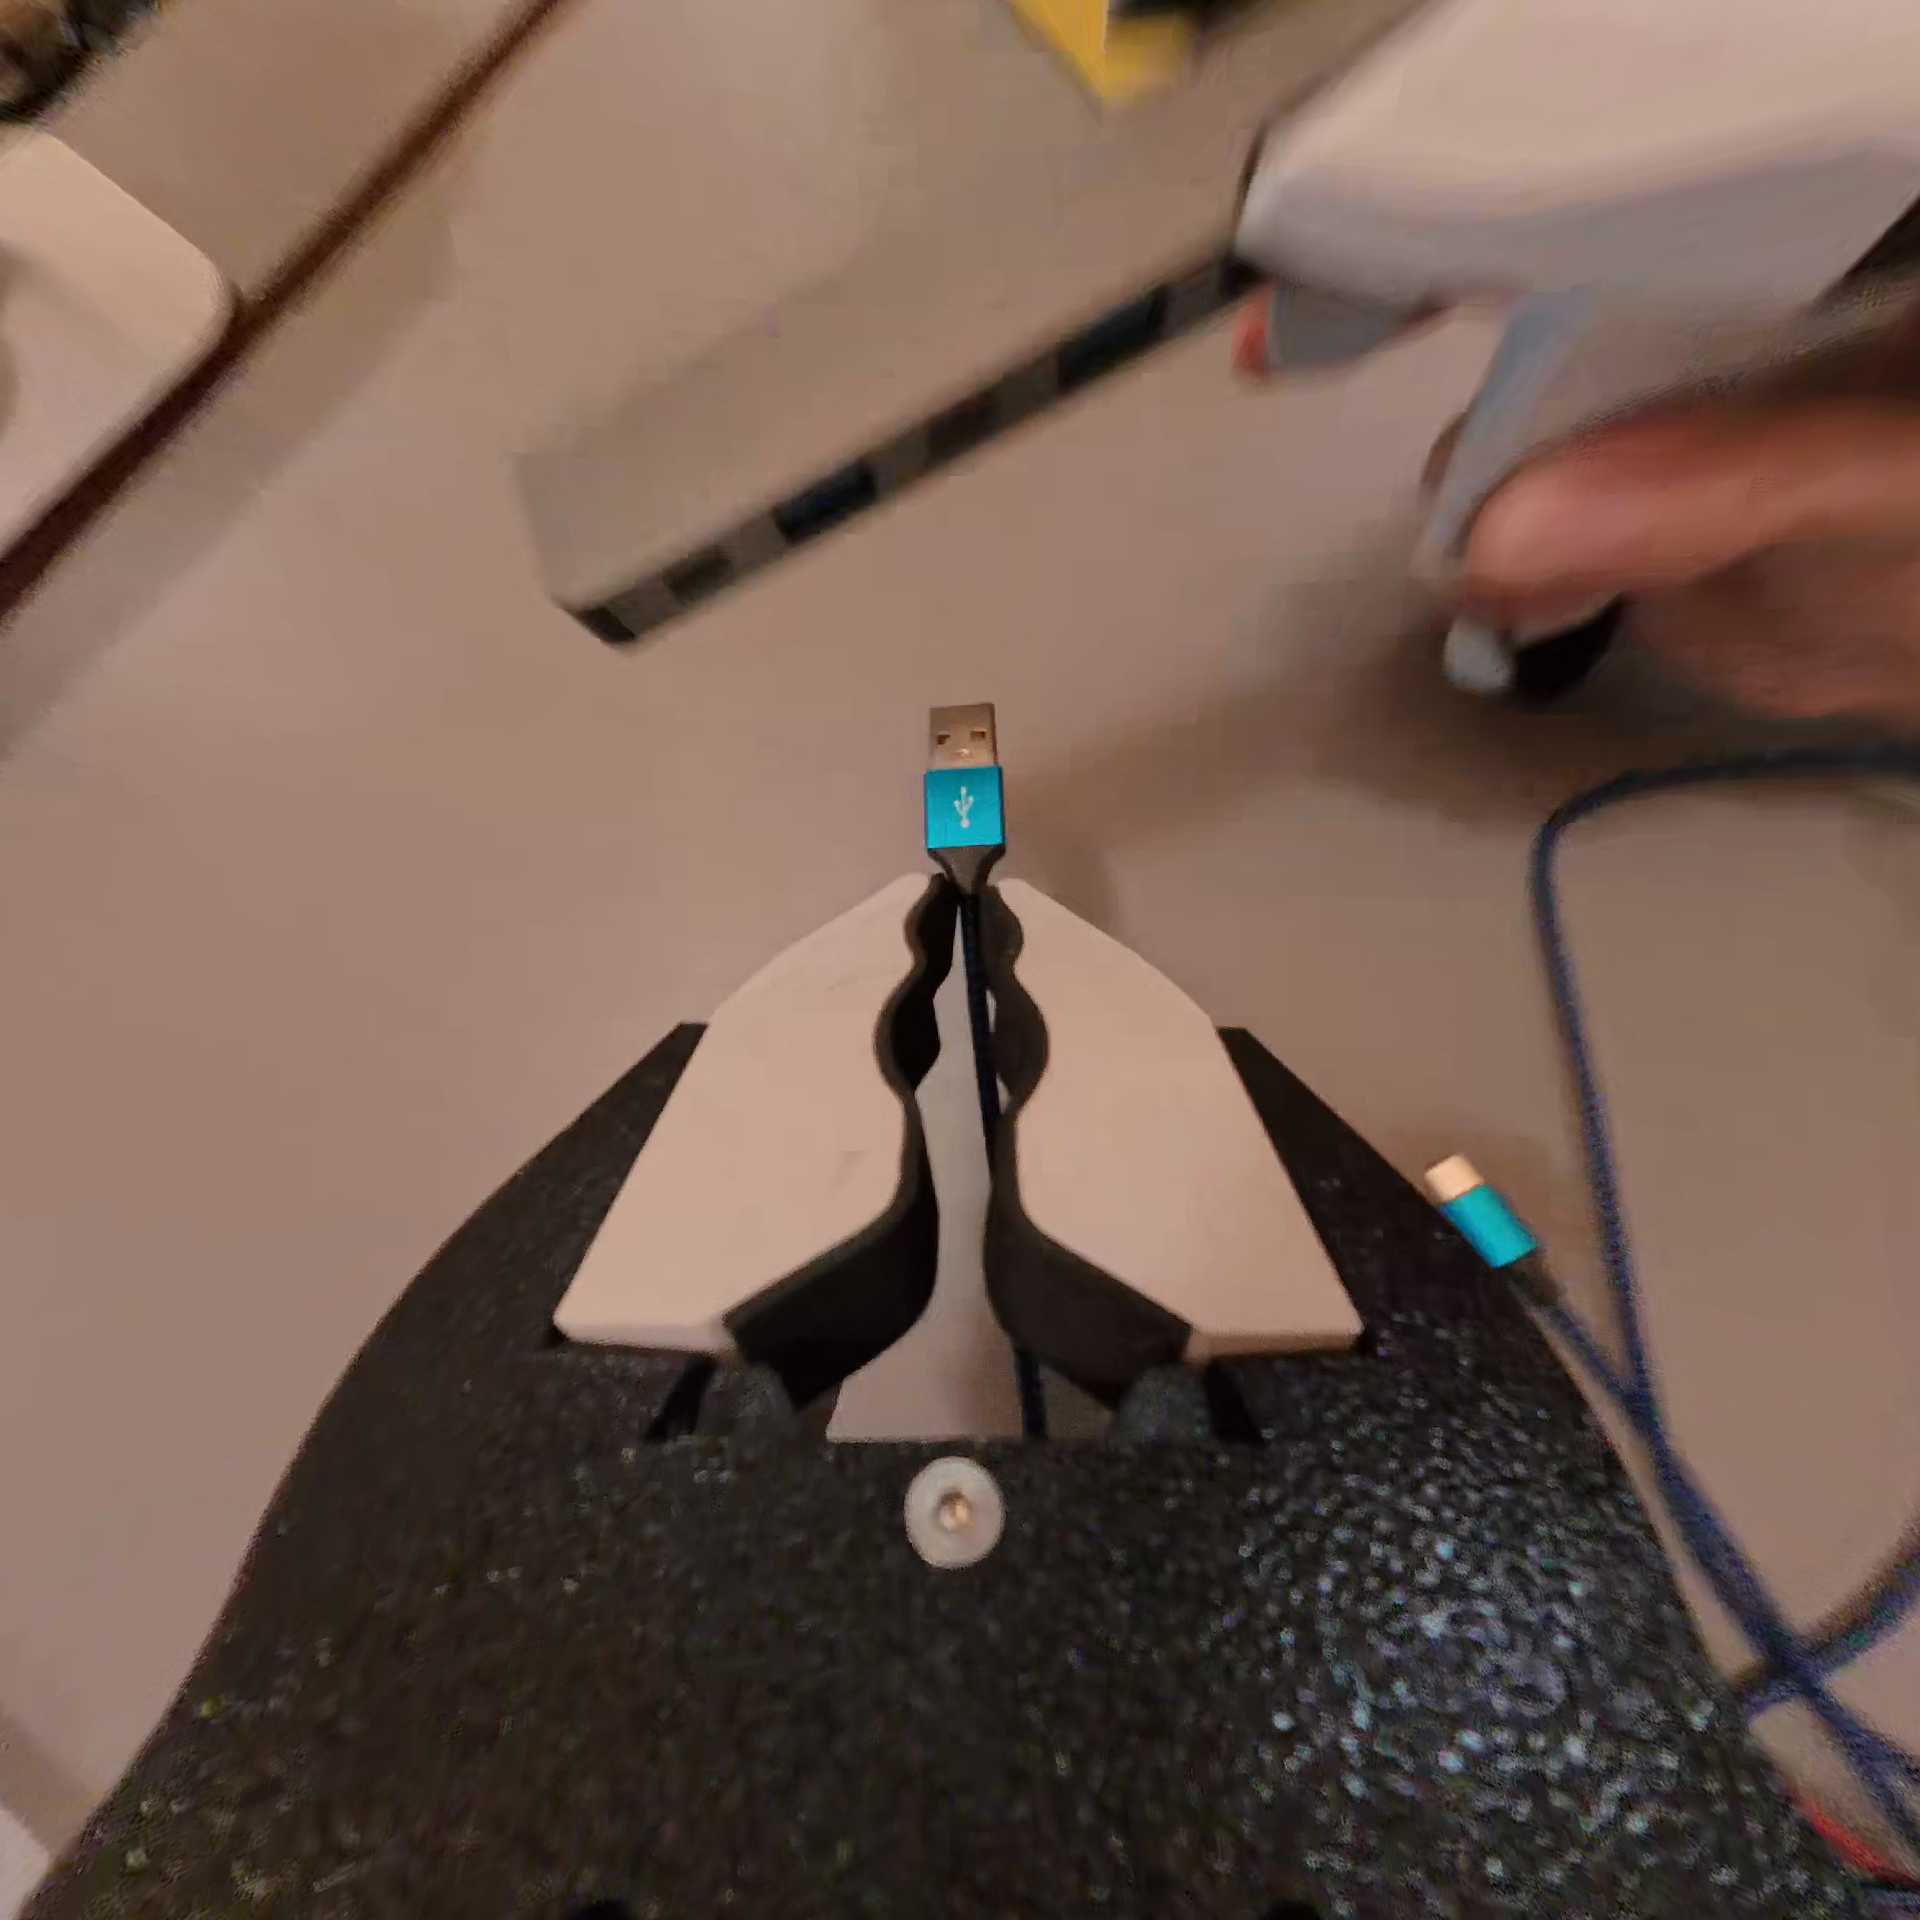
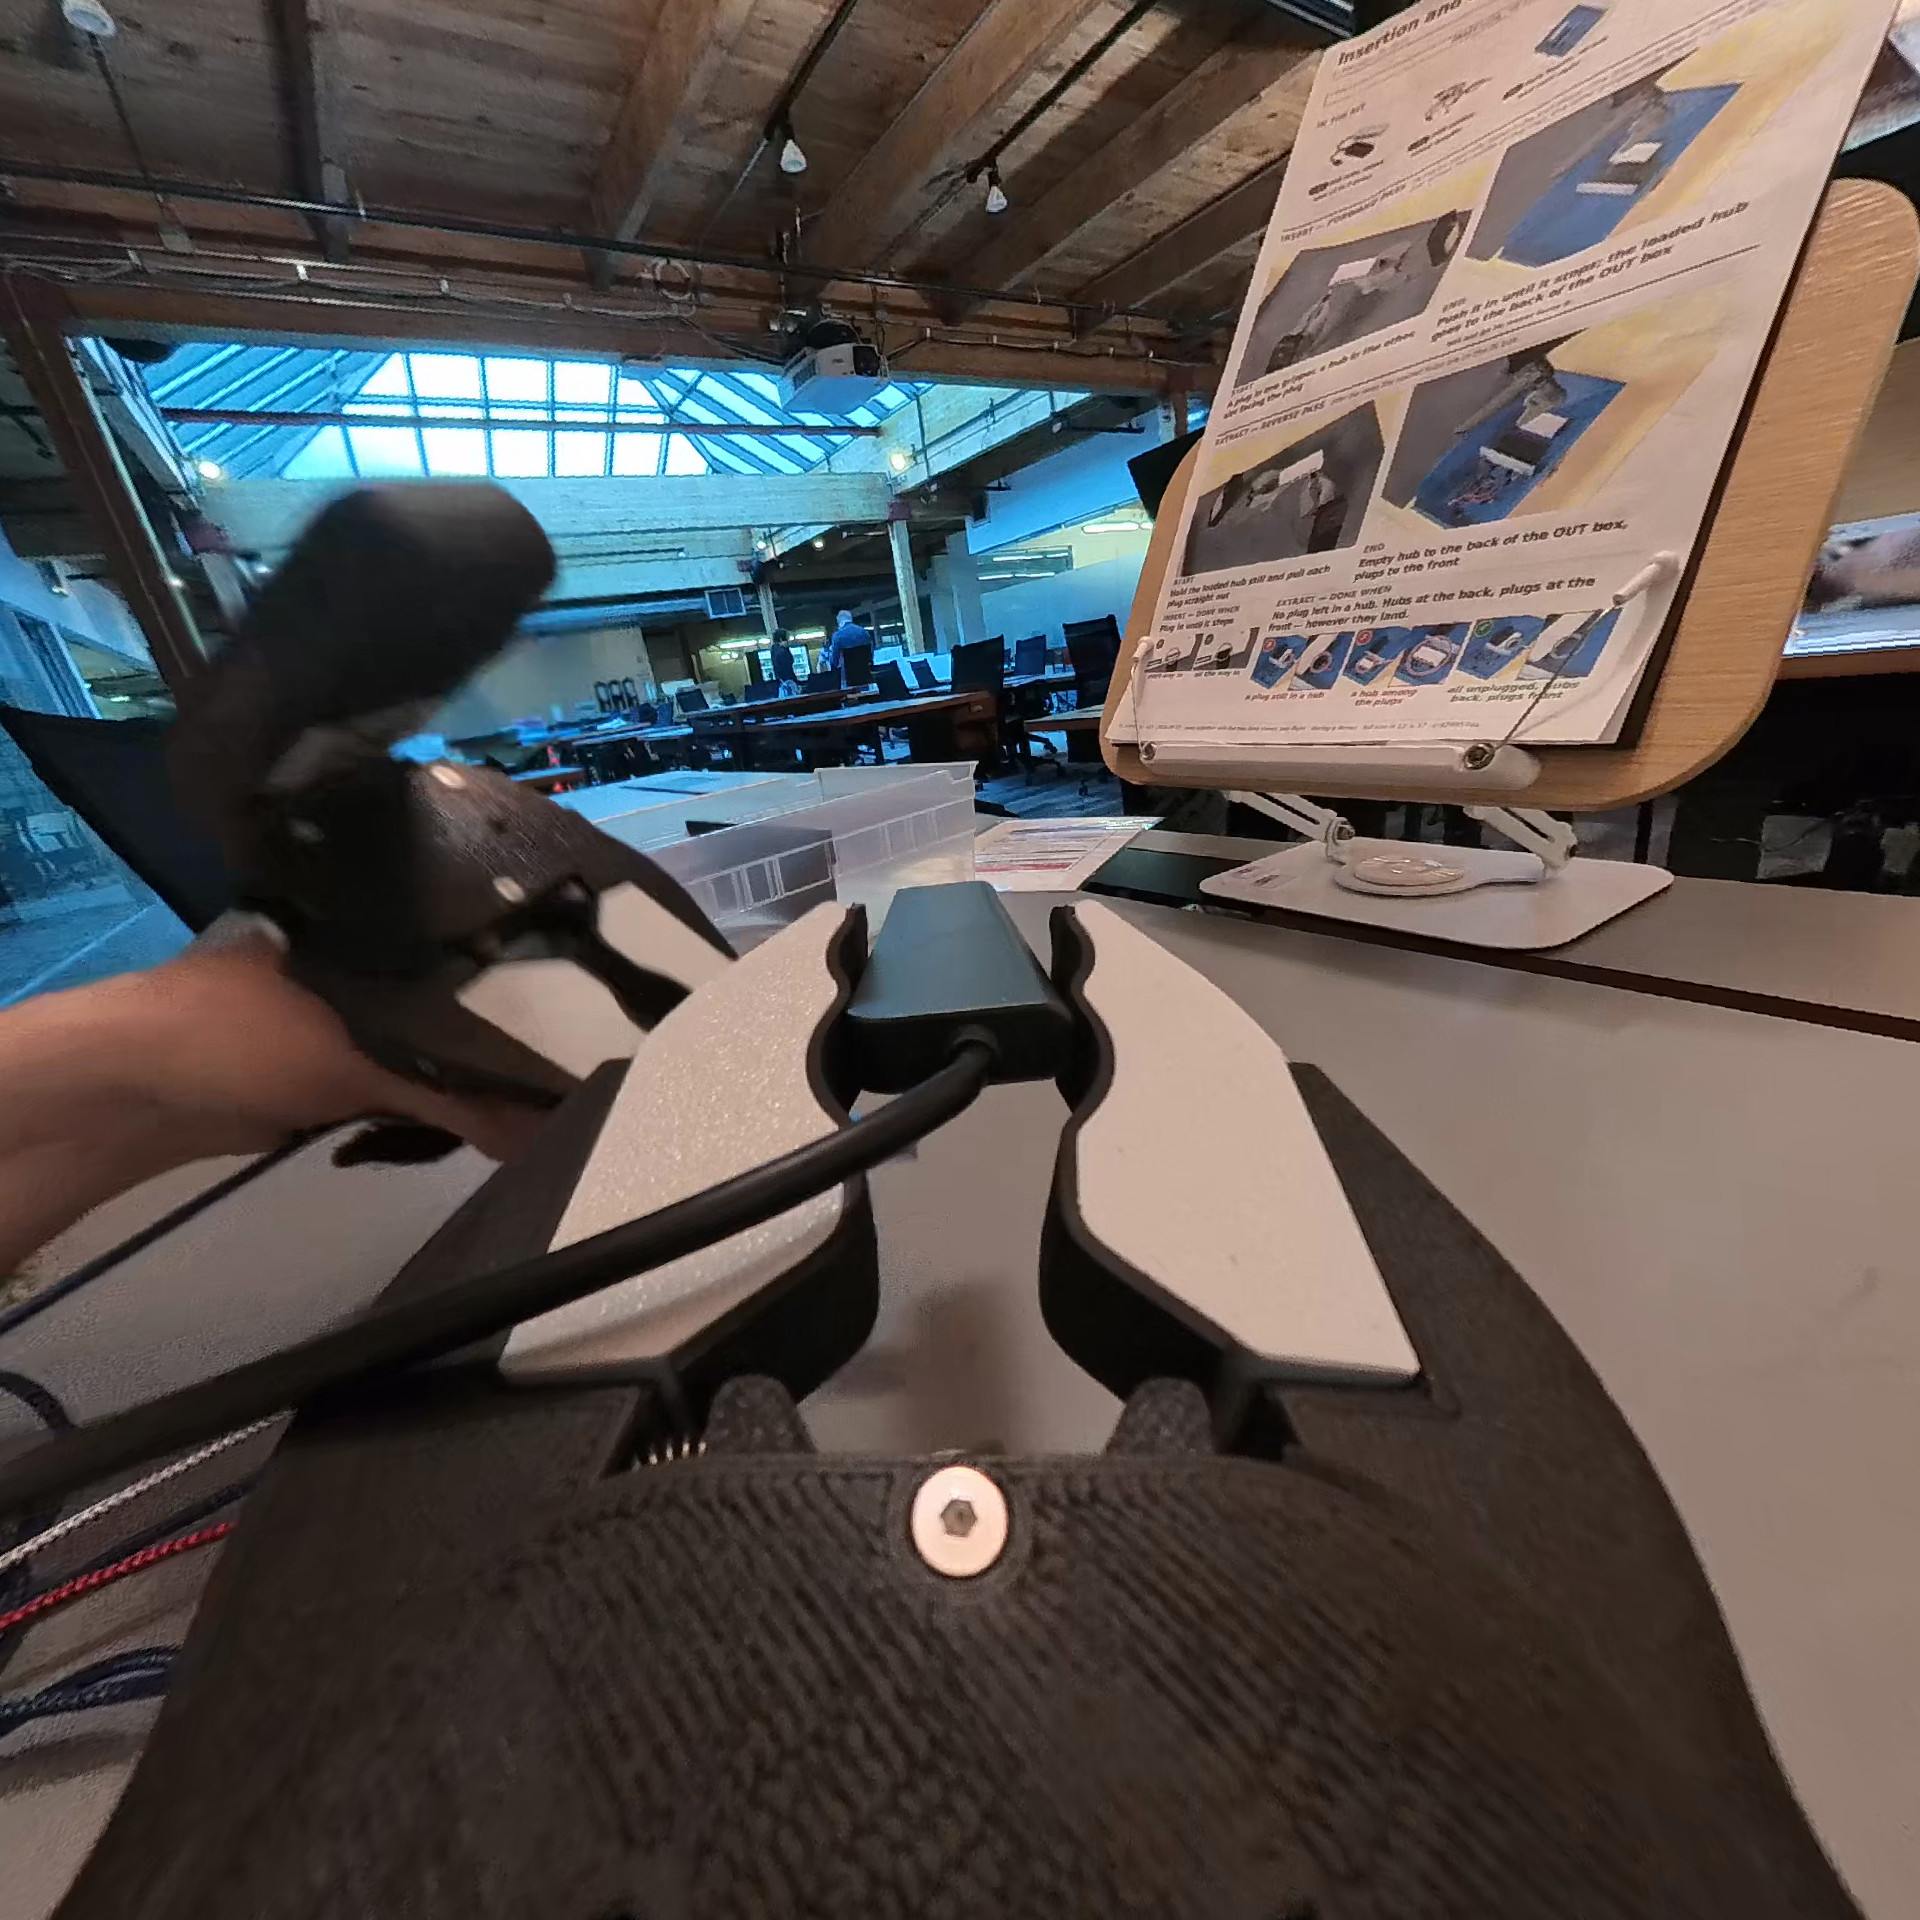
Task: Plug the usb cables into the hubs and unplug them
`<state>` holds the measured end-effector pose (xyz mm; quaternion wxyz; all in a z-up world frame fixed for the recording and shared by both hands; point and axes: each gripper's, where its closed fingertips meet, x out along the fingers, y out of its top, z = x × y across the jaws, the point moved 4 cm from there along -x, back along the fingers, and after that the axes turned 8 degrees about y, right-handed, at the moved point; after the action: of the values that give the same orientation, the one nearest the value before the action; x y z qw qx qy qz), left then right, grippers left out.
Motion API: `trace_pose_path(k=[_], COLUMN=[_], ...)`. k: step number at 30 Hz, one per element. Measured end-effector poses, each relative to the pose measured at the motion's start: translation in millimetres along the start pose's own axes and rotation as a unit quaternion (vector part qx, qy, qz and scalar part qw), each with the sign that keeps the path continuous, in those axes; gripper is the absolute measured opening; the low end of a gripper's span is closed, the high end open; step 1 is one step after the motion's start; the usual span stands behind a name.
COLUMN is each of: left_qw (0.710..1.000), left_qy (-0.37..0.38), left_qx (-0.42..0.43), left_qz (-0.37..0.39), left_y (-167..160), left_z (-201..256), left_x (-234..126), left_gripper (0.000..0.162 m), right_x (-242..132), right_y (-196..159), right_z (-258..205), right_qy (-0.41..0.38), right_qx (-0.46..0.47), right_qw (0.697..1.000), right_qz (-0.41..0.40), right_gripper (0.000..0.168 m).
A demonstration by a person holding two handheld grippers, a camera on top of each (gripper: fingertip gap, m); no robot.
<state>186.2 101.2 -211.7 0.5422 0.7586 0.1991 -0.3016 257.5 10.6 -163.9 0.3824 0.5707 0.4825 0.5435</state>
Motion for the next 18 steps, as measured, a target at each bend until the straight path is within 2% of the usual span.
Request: trace_pose_path(k=[4,18], left_qw=[0.998,0.989], left_qy=[-0.012,-0.039], left_qx=[-0.052,-0.134], left_qz=[0.035,0.037], left_y=[35,49], left_z=[7,16], left_x=[-29,-39], left_gripper=[0.004,0.004], right_x=[-2,-1], right_y=[1,2], right_z=[2,-1], right_qy=[-0.007,-0.009], right_qx=[0.006,-0.016], right_qw=[1.000,1.000], right_qz=[0.009,0.009], right_gripper=[0.034,0.035])
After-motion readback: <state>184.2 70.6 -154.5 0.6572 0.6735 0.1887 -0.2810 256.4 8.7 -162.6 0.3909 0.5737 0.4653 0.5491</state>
